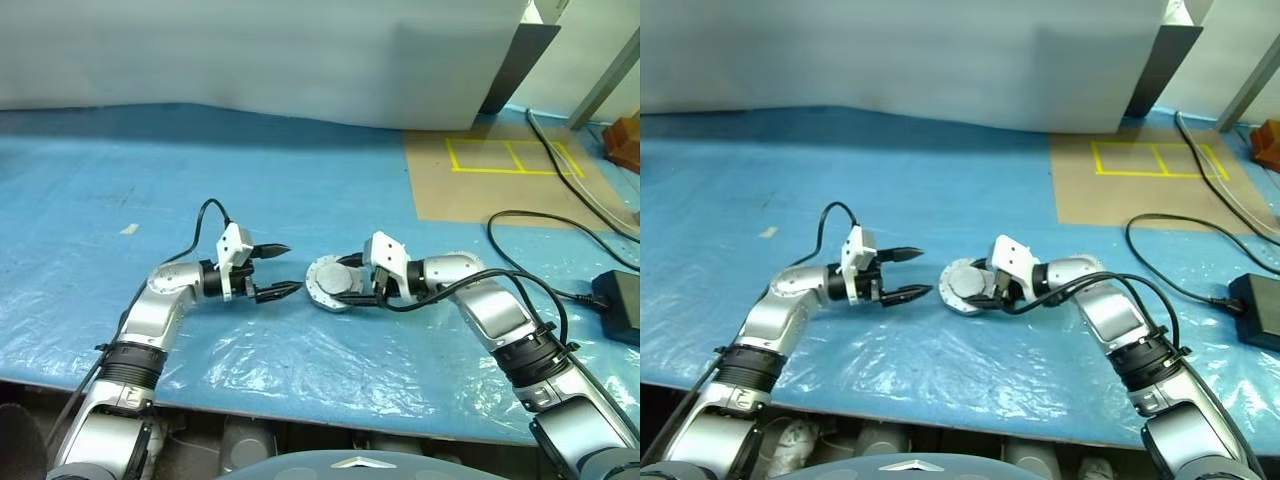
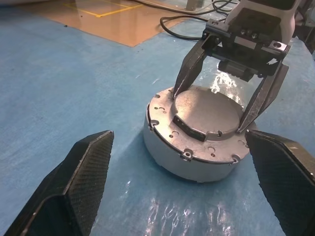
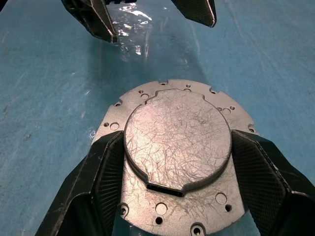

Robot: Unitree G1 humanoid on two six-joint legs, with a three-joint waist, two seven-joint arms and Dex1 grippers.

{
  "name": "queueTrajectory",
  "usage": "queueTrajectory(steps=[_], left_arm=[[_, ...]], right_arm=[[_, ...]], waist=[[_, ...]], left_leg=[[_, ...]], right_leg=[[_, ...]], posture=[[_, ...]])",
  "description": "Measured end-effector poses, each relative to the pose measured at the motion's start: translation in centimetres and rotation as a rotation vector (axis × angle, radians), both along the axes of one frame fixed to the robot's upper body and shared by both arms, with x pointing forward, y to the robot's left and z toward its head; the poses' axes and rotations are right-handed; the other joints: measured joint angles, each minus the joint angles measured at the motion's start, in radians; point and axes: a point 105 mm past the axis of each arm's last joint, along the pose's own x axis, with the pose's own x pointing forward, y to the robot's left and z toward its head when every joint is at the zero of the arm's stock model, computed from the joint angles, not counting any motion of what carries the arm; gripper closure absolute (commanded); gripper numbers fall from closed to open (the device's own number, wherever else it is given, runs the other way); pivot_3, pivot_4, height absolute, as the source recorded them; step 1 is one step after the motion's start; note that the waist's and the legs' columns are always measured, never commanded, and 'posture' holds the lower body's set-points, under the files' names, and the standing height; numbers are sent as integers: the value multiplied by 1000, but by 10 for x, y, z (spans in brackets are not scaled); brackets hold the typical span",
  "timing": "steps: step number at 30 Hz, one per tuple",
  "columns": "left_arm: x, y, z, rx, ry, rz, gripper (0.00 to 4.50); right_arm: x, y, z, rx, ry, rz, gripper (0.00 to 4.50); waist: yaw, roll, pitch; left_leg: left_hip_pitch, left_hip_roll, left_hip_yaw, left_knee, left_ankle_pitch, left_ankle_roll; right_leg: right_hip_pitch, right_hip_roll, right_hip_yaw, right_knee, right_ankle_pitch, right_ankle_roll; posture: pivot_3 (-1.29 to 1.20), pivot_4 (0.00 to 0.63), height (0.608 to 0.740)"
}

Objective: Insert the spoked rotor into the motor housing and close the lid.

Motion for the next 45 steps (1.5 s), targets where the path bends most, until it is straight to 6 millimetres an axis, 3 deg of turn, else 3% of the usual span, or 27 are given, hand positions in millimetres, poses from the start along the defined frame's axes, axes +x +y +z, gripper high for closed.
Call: queueTrajectory(steps=[16,38,45], left_arm=[[-13,-7,-14,37,-7,-57,0],[-14,-11,-14,30,-1,-68,0],[-14,-13,-13,24,-6,-73,0]], right_arm=[[4,-8,3,90,166,-107,1518],[6,-2,6,35,187,-129,1518],[0,-14,10,-3,178,-89,1518]], waist=[[5,0,0],[2,-2,-3],[12,-2,-3]], left_leg=[[-1,0,0,-1,0,0],[0,-1,0,-8,0,0],[-1,-1,0,-10,1,-1]], right_leg=[[-2,0,0,-2,3,-5],[-1,-1,0,-4,-1,1],[0,-1,-1,-14,3,-5]], posture=[[0,150,740],[0,150,740],[0,150,740]])
